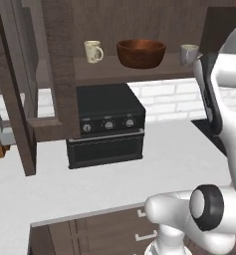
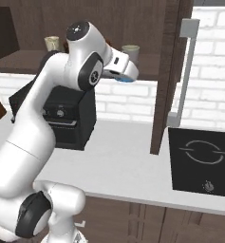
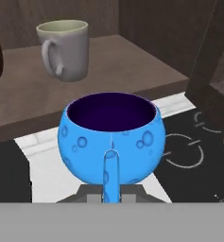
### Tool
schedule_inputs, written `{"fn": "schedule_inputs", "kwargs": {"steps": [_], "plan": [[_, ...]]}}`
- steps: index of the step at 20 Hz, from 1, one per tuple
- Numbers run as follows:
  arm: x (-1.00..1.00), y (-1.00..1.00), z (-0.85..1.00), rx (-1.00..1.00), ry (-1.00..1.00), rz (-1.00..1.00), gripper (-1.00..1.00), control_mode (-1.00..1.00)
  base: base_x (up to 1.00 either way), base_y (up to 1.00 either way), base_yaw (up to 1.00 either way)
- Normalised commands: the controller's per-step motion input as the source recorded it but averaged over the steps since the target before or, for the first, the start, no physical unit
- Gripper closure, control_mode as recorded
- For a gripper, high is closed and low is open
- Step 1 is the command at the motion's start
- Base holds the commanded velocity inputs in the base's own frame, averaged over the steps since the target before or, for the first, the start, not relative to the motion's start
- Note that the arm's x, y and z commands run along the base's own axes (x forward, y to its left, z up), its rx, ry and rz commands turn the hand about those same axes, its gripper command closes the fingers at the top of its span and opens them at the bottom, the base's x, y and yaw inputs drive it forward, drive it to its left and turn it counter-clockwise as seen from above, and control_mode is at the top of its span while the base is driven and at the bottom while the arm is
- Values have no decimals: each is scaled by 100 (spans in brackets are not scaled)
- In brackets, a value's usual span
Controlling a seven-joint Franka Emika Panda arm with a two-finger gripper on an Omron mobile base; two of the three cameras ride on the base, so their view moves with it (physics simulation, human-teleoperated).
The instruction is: Gather all objects into one cabinet and sort the glasses and bowls to opposite sides.
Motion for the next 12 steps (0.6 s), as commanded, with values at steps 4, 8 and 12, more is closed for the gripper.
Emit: {"fn": "schedule_inputs", "kwargs": {"steps": [4, 8, 12], "plan": [[58, -29, 0, 0, -13, 0, 100, -100, 0, 0, 0], [74, -10, 0, 0, -1, 0, 100, -100, 0, 0, 0], [56, -33, 0, 0, 0, 0, 100, -100, 0, 0, 0]]}}
